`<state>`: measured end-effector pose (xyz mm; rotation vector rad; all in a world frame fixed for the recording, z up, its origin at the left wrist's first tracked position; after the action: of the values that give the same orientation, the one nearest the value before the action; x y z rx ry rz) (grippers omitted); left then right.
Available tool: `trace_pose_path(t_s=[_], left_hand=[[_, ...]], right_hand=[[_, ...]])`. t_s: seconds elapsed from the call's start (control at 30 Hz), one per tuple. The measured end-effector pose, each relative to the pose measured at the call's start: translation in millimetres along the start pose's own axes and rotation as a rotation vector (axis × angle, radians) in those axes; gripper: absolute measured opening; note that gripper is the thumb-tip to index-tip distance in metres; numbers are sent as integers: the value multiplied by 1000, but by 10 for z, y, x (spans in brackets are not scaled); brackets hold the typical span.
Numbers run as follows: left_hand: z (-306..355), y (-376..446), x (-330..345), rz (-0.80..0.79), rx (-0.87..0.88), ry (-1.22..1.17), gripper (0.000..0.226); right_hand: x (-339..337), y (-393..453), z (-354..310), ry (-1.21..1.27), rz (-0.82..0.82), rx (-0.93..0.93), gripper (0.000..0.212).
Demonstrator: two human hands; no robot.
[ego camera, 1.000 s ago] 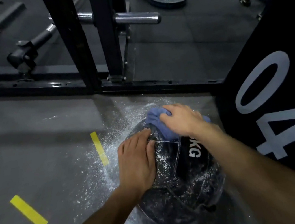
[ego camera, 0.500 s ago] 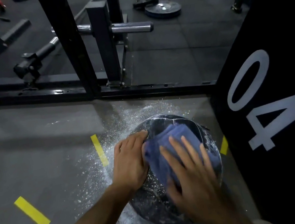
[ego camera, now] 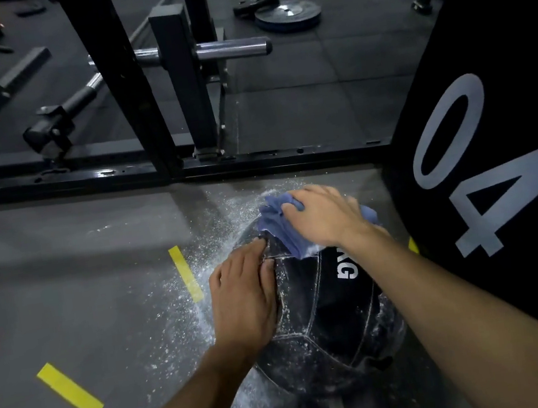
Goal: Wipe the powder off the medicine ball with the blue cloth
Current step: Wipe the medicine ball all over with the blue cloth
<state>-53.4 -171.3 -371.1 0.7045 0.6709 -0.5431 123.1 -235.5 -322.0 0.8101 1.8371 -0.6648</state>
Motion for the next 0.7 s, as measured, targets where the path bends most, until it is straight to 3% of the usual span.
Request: trace_pose_path(t_s=[0.13, 0.23, 0.33, 0.53, 0.7], left_hand=[[-99, -21, -52, 18, -3, -2, 44], [-144, -95, -131, 15, 97, 9, 36], [-203, -120, -138, -70, 138, -6, 43], [147, 385, -253, -201, 230, -19, 43], [676, 706, 174, -454, 408, -115, 45]], right_hand=[[110, -331, -137, -90, 52, -98, 56], [140, -1046, -205, -105, 281, -251, 60], [340, -1700, -176, -84, 425, -303, 64], [409, -1892, 36, 4, 541, -296, 58], [372, -1820, 106, 32, 521, -403, 59]])
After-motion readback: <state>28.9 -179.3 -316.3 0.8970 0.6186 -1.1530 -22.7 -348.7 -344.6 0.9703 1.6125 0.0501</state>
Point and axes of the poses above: each hand's wrist, its own y-axis towards the middle knuckle, its own x-axis out of the palm, z = x × y, the point moved 7 cm from there along y, towards the middle knuckle, and after that the axes turned 11 degrees about z, right-handed, at the moved point
